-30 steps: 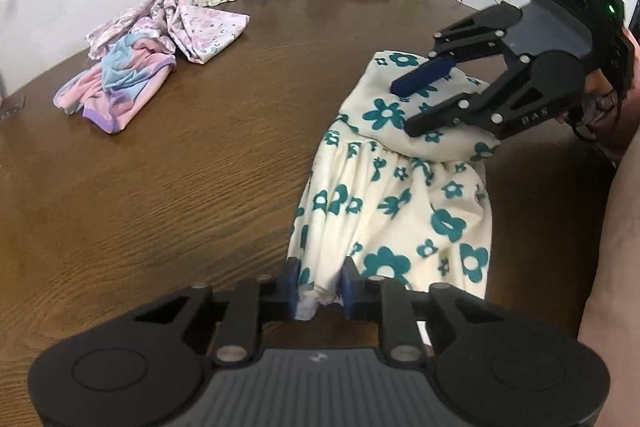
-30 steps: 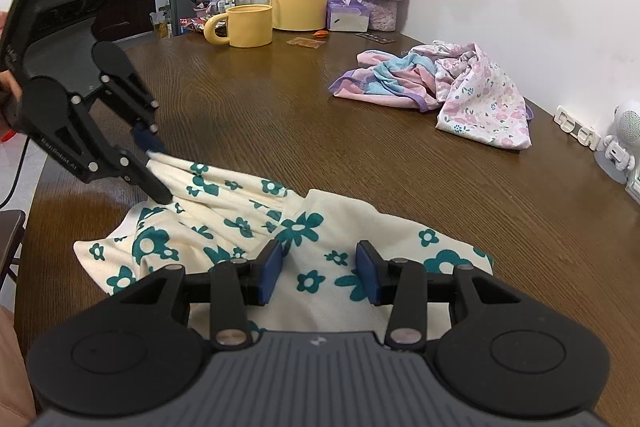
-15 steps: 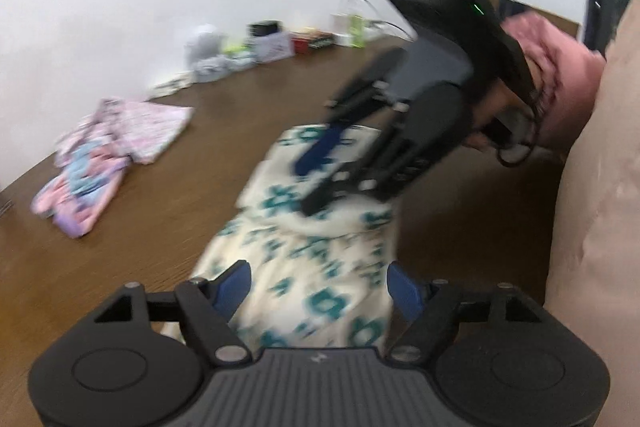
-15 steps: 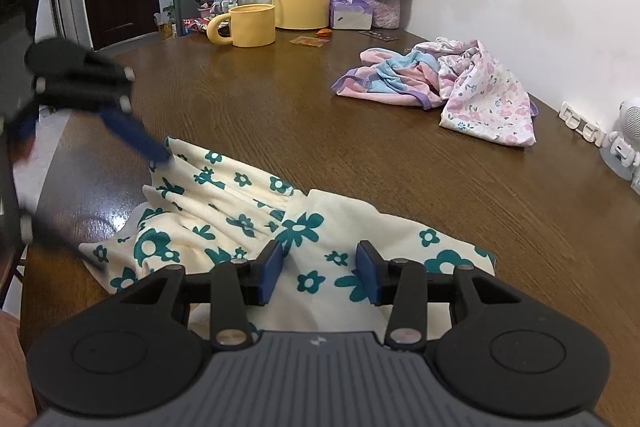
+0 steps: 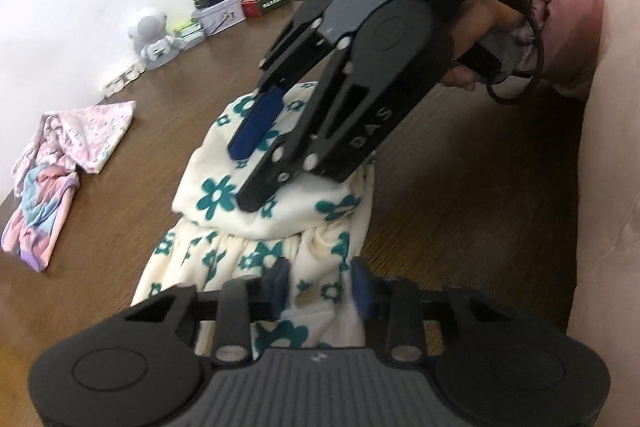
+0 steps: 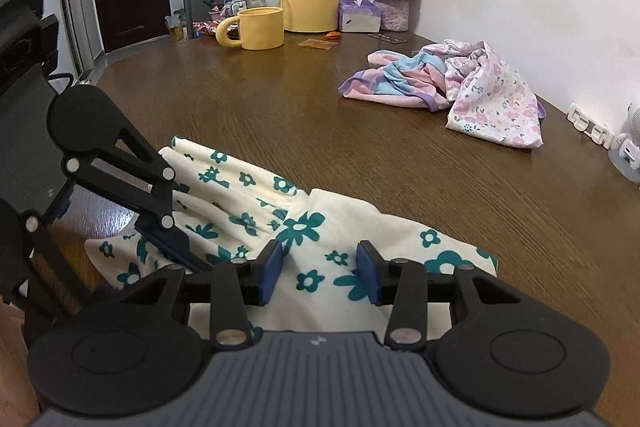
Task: Fold clothes
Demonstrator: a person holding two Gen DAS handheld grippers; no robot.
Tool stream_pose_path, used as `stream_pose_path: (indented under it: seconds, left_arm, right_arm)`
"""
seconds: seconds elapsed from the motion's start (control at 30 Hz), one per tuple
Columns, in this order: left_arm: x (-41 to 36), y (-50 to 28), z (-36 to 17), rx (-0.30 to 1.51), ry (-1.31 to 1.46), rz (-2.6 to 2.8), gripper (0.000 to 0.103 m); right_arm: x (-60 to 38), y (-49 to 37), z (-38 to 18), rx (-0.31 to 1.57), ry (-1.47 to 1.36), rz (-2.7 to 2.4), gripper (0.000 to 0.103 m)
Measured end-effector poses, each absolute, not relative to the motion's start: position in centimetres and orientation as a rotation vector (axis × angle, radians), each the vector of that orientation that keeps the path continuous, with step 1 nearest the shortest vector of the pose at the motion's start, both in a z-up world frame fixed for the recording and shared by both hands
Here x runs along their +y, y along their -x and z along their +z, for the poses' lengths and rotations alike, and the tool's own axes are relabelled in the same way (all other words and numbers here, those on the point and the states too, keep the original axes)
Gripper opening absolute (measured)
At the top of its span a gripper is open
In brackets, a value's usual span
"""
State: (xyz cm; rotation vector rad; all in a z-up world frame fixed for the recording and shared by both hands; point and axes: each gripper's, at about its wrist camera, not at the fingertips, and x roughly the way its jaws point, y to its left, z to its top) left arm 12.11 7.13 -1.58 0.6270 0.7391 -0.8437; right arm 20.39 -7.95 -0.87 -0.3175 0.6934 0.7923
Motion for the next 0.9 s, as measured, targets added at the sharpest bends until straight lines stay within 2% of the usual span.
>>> stream_pose_path:
  seconds: [0.23,0.3,0.43,0.47,0.57,0.67,0.8,0.9]
  left_arm:
    - [8.5,-11.3,-1.3,0.737,-0.599,-0.819,0.026]
    - [8.9,-10.9,-1.3,0.742,-0.598,-0.809,0.014]
    - [9.8,-10.3,-1.1,0.730,-0.571,-0.794,0.012]
    - [10.2,-10.1,-0.9,0.731,-0.561,-0.790,0.018]
    - [11.2,-9.2,-0.8,0.741,-0.566,-0.779,0.019]
    - [12.2,-8.4,-0.8,0.773,-0.540,-0.780,0.009]
    - [13.6,-8.0,-0.9,0.784,-0.501,-0.732,0.010]
    - [14.3,-7.7,-0.3,0.777,-0.504,-0.692,0.020]
  right_arm:
    - [-8.1,-20.4,-1.0,0.688,0.324,0.803,0.042]
    - [-8.2,-20.4,-1.0,0.687,0.324,0.804,0.042]
    - [-8.2,-20.3,-1.0,0.686,0.324,0.805,0.042]
    - [-8.2,-20.3,-1.0,0.687,0.325,0.805,0.042]
    - [-8.1,-20.3,-1.0,0.687,0.326,0.806,0.042]
    - [-8.1,-20.4,-1.0,0.688,0.326,0.806,0.042]
    - [-8.2,-20.4,-1.0,0.686,0.325,0.805,0.042]
    - [-8.1,-20.3,-1.0,0.685,0.328,0.801,0.042]
